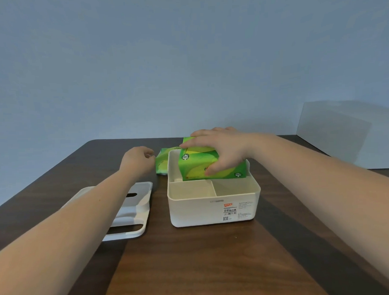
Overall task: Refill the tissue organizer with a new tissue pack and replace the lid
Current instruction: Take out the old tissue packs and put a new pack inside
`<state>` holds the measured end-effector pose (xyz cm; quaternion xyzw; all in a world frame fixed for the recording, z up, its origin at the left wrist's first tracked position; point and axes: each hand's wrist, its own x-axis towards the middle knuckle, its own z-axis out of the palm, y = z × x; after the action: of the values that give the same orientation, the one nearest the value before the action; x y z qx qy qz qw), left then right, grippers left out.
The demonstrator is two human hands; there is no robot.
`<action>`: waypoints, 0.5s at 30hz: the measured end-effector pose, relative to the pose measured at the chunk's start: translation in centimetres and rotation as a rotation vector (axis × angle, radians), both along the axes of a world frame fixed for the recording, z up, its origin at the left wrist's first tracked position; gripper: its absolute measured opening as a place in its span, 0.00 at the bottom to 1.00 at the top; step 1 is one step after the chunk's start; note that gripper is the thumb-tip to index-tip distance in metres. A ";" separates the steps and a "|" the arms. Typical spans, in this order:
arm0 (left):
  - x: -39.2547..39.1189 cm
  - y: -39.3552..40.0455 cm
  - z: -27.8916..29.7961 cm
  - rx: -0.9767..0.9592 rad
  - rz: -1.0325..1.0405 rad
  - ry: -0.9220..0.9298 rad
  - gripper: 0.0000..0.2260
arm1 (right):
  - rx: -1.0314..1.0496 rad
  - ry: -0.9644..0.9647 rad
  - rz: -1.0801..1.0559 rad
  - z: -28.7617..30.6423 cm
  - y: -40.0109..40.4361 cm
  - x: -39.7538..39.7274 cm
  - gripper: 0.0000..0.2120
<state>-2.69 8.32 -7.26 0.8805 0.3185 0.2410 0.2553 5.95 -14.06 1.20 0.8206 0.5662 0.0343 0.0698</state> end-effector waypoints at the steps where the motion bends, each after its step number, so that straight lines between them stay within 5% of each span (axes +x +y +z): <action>1: -0.4 0.0 0.2 0.010 0.003 -0.002 0.17 | 0.009 0.005 0.001 -0.2 0.2 0.0 0.38; 9: -4.2 0.3 1.0 0.034 0.003 0.071 0.15 | 0.119 0.147 -0.121 -2.4 0.1 -0.7 0.34; 15: -8.2 2.0 1.1 0.012 0.084 0.201 0.16 | 0.495 0.253 -0.179 -0.5 1.6 -4.4 0.21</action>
<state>-10.91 10.35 -6.18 0.8877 0.3778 0.1638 0.2062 1.53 -12.46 0.75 0.8571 0.4701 0.0626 -0.2011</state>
